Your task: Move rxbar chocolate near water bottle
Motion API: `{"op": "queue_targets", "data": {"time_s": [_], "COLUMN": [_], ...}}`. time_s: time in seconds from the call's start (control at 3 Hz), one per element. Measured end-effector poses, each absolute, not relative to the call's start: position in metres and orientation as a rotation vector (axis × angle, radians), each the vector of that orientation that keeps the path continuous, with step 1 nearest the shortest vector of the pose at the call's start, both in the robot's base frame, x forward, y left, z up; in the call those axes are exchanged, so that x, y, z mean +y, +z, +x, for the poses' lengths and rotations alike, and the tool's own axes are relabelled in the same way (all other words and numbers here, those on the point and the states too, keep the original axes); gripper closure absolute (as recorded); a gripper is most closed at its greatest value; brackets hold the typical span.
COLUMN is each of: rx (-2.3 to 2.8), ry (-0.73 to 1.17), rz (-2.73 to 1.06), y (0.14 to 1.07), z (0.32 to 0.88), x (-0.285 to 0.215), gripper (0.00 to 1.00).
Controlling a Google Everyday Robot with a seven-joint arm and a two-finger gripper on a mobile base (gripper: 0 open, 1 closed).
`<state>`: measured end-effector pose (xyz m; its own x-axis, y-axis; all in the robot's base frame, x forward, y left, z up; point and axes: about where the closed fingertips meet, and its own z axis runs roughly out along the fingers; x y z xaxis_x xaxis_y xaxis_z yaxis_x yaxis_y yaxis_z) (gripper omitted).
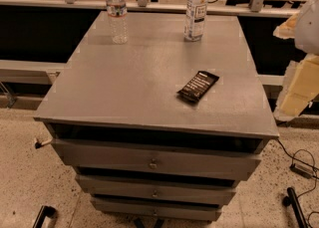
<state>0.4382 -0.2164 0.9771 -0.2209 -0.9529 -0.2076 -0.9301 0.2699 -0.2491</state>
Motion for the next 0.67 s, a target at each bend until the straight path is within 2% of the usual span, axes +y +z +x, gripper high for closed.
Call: {"op": "queue_targets", "data": {"time_s": [0.67], "rx": [2.21], "ry": [-0.103], "rz": [-1.736], "y": [0.9783], "z": [0.4387], "x": [-0.2159], "gripper": [0.0]}}
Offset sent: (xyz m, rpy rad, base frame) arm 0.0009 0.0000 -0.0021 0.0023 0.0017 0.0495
